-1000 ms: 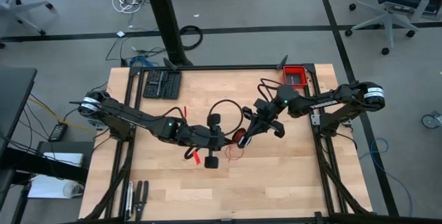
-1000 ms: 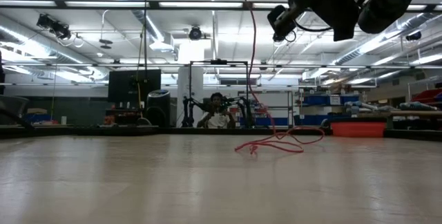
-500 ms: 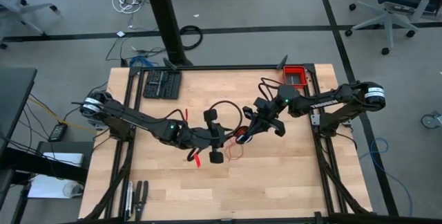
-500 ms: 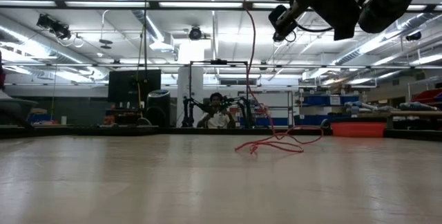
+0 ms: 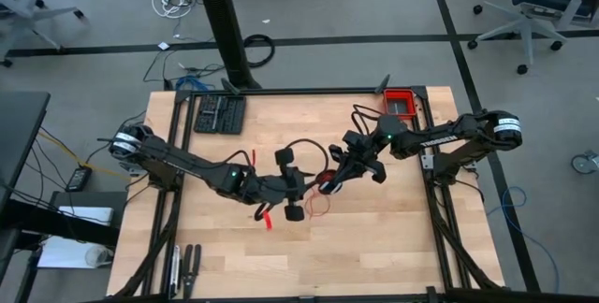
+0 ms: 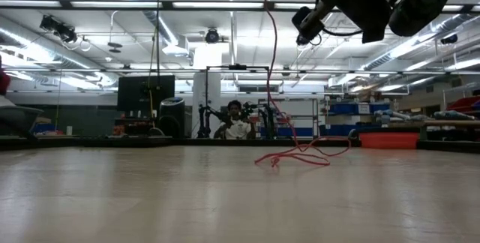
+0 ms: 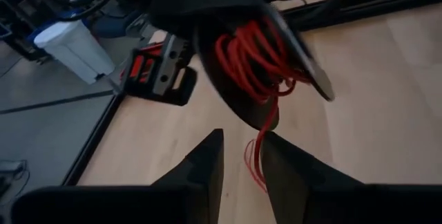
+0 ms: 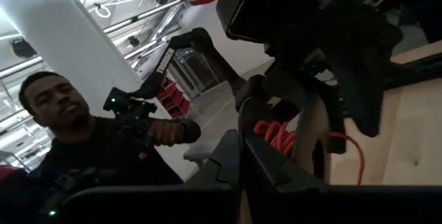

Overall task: Coil cords
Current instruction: Coil the red wire on the black spool

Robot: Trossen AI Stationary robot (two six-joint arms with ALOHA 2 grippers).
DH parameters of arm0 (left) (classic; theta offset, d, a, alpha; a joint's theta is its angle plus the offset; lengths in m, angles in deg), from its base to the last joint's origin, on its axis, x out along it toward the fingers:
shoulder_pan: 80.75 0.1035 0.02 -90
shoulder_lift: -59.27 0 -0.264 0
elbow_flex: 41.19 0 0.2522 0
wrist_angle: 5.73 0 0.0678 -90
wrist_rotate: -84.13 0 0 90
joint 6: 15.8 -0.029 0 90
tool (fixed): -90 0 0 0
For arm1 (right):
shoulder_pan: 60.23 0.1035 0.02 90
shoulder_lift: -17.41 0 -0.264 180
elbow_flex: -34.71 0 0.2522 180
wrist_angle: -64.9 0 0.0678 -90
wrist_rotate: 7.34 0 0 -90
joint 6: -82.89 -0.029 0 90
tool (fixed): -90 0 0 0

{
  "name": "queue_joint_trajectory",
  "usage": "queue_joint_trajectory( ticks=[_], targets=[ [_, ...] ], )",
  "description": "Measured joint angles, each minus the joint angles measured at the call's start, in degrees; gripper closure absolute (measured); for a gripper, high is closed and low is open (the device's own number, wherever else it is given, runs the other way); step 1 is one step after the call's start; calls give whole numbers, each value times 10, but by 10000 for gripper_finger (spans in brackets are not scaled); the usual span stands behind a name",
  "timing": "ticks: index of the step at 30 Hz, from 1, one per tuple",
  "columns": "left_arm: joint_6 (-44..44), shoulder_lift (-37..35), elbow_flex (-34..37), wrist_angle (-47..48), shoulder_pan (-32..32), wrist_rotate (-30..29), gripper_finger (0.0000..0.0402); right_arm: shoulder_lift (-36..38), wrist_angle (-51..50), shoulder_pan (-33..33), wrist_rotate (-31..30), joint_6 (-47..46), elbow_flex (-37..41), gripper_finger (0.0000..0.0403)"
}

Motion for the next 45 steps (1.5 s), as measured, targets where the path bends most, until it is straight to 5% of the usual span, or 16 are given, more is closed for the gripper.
queue_joint_trajectory(
  ticks=[21, 29, 45],
  targets=[
    [6, 1, -1, 8, -15, -55, 294, 0, 11, -18, -5, -17, 0, 400],
    [-55, 23, -4, -17, -10, -143, 290, -2, 11, 5, -8, -14, -1, 400],
    [-44, 29, -2, -9, -51, -136, 291, 5, 20, 3, -7, 8, -1, 400]
  ],
)
